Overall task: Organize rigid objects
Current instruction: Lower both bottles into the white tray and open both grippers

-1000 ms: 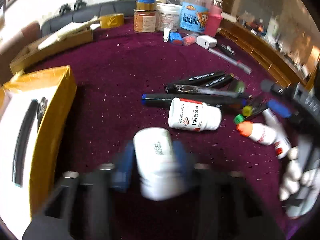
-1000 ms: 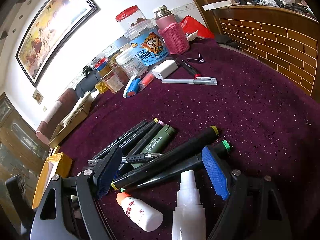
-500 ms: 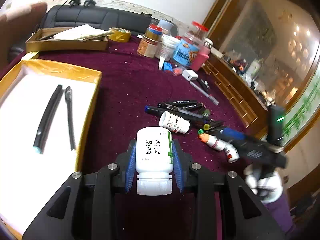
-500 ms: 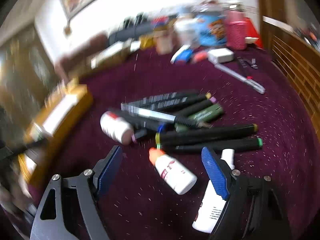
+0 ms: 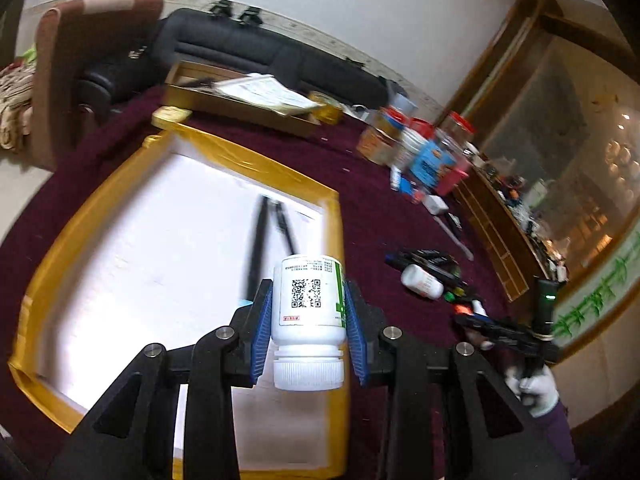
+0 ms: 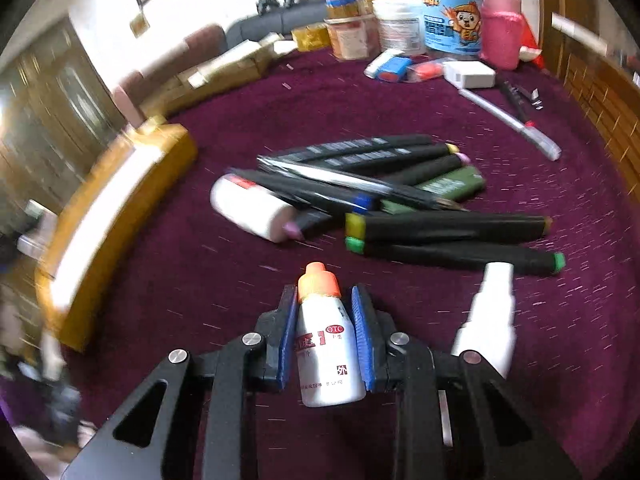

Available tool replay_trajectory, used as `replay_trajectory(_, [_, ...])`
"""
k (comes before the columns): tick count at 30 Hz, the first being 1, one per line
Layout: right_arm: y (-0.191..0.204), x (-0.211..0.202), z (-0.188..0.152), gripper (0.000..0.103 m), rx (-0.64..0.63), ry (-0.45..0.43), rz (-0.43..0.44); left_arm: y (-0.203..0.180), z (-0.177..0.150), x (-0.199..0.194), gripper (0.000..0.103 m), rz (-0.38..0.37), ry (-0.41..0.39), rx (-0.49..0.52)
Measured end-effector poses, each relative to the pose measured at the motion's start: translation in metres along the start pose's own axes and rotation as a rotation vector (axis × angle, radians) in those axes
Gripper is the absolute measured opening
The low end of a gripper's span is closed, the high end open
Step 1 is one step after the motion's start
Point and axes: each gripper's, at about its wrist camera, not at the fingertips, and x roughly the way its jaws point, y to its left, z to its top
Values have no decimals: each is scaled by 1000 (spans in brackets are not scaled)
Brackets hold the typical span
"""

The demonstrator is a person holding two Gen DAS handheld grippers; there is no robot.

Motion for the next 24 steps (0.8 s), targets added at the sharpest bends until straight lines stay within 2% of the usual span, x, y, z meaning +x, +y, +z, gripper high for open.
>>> replay_trajectory(3, [20, -9, 15, 24, 39, -31, 134, 14, 12, 5, 31, 38, 12, 13])
replay_trajectory(5, [45, -11, 29, 24, 55, -38, 255, 22, 21, 18, 31, 60, 32, 12])
replay_trajectory(9, [96, 11, 56, 24, 76, -6, 397, 36, 37, 45, 31, 76, 79, -6])
replay_trajectory(14, [150, 58, 80, 24, 102, 53, 433, 46, 54, 79, 31, 121, 117, 0])
replay_trajectory(19, [187, 118, 99, 24, 184, 139, 448, 68, 63, 104, 31, 127, 140, -76])
replay_trajectory(24, [206, 160, 112, 24, 251, 180, 450, 90, 68, 119, 31, 112, 157, -160])
